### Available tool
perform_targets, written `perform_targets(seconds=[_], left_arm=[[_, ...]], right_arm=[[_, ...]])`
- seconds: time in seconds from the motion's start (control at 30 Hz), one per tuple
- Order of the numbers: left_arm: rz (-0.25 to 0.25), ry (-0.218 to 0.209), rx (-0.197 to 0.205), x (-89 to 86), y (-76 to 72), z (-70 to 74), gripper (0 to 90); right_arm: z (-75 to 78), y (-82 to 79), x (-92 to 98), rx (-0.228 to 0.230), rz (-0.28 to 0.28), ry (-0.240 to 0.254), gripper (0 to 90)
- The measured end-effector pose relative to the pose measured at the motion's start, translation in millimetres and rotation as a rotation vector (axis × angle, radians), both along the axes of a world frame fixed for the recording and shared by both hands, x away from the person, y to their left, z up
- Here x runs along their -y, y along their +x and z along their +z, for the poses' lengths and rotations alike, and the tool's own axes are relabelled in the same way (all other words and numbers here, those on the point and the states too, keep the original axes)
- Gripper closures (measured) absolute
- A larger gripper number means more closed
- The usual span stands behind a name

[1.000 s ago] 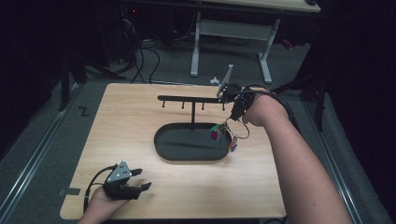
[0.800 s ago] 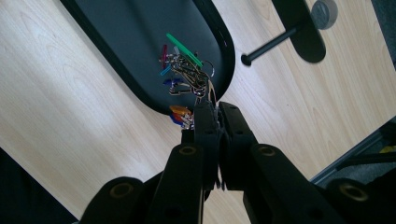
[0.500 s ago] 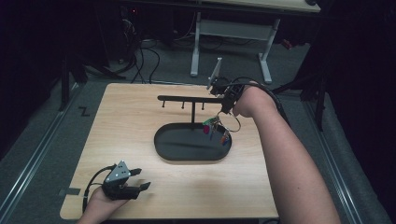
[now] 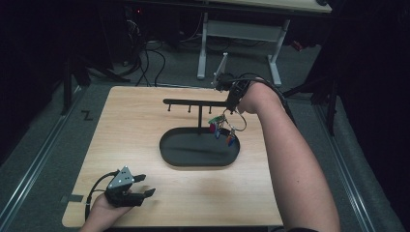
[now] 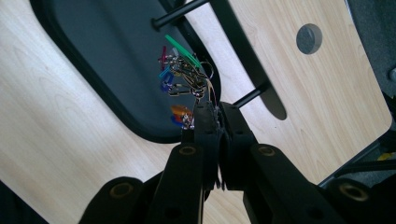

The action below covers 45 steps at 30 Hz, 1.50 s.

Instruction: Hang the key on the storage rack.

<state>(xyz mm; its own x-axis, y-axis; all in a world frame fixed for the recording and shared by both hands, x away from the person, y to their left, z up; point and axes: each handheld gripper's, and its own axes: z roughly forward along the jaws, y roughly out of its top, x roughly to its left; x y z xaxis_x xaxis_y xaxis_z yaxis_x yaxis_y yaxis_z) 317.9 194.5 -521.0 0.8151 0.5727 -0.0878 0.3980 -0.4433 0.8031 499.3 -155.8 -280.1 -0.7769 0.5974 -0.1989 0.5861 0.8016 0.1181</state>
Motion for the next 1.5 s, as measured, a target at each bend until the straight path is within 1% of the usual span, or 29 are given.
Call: perform_targets(seconds=[0.13,0.2,0.27,0.43,0.53,0.6,0.67,0.73,0.77,0.83,0.87,0.9,1.0,1.03,1.1,1.13,1.17,1.2,1.23,1.27,1.3,1.33,1.37,1.4,1.47,1.5], left_arm=[[0.002,-0.001,-0.003,-0.2,0.1,-0.5,34.7],[0.003,-0.001,-0.004,-0.2,0.2,-0.7,34.7],[0.003,-0.001,-0.004,-0.4,0.2,-0.8,34.8],[0.004,0.001,-0.004,-0.6,0.0,-0.9,34.8],[0.004,0.002,-0.003,-0.4,-0.5,-0.9,34.8],[0.004,0.002,-0.003,-0.5,-0.4,-1.0,34.7],[0.004,0.002,-0.002,-0.7,-0.3,-1.1,34.8],[0.003,0.003,-0.003,-0.8,0.0,-1.3,34.8],[0.003,0.003,-0.003,-0.8,0.0,-1.3,34.7],[-0.001,0.006,-0.004,-0.1,-0.1,-1.2,34.8],[-0.001,0.006,-0.004,-0.1,-0.1,-1.2,34.8],[-0.007,0.011,-0.006,0.2,-0.5,-0.6,34.8],[-0.004,0.007,-0.003,0.9,-0.7,-1.0,34.8],[-0.007,0.010,-0.003,1.3,-0.5,-1.1,34.8],[-0.005,0.008,0.000,1.9,-0.6,-1.4,34.8],[-0.006,0.011,0.000,2.3,-0.7,-1.3,34.8],[-0.012,0.014,-0.002,3.0,-0.7,-1.2,34.7],[-0.012,0.014,-0.002,3.0,-0.7,-1.2,34.8],[-0.015,0.016,-0.001,4.5,-0.8,-1.3,34.8],[-0.015,0.016,-0.001,4.5,-0.8,-1.3,34.7],[-0.017,0.017,-0.001,5.8,-0.3,-1.4,34.8],[-0.017,0.017,-0.001,5.8,-0.3,-1.4,34.7],[-0.020,0.019,-0.001,6.7,0.0,-1.6,34.7],[-0.021,0.022,-0.001,7.7,0.3,-1.8,34.7],[-0.023,0.026,0.000,9.0,0.5,-2.2,34.7],[-0.022,0.025,0.001,9.7,0.5,-2.5,34.8]], right_arm=[[-3.9,6.8,3.1,0.000,-0.012,0.000,87.4],[-4.7,7.6,3.5,0.001,-0.013,0.002,87.4],[-8.1,9.9,5.7,0.001,-0.030,0.009,87.4],[-11.5,10.1,6.1,-0.003,-0.028,0.007,87.4],[-13.2,10.7,6.2,0.004,-0.030,0.008,87.3],[-14.6,11.1,6.0,-0.003,-0.034,0.008,87.2],[-16.4,11.6,5.8,0.003,-0.039,0.007,87.0],[-16.5,10.7,4.8,0.011,-0.044,0.026,86.6],[-16.5,10.7,4.8,0.011,-0.044,0.026,86.6],[-15.1,8.7,4.4,0.033,-0.048,0.023,83.4],[-15.1,8.7,4.4,0.033,-0.048,0.023,83.4],[-13.3,6.2,5.5,0.042,-0.050,0.030,82.1],[-11.6,2.8,7.1,0.053,-0.049,0.033,80.7],[-9.5,-2.1,9.8,0.070,-0.056,0.045,78.3],[-8.9,-3.9,11.2,0.079,-0.053,0.042,76.6],[-7.7,-10.6,15.5,0.103,-0.065,0.051,70.6],[-7.4,-13.1,17.0,0.110,-0.075,0.058,67.6],[-7.4,-13.1,17.0,0.110,-0.075,0.058,67.6],[-7.7,-20.4,22.0,0.124,-0.091,0.085,61.1],[-7.7,-20.4,22.0,0.124,-0.091,0.085,61.1],[-8.8,-28.0,26.6,0.151,-0.102,0.101,58.2],[-8.8,-28.0,26.6,0.151,-0.102,0.101,58.2],[-9.7,-31.5,28.3,0.158,-0.105,0.112,57.8],[-13.9,-42.7,35.1,0.186,-0.106,0.128,53.8],[-15.4,-44.7,36.5,0.191,-0.106,0.136,52.4],[-18.6,-50.3,39.9,0.200,-0.109,0.146,50.8]])
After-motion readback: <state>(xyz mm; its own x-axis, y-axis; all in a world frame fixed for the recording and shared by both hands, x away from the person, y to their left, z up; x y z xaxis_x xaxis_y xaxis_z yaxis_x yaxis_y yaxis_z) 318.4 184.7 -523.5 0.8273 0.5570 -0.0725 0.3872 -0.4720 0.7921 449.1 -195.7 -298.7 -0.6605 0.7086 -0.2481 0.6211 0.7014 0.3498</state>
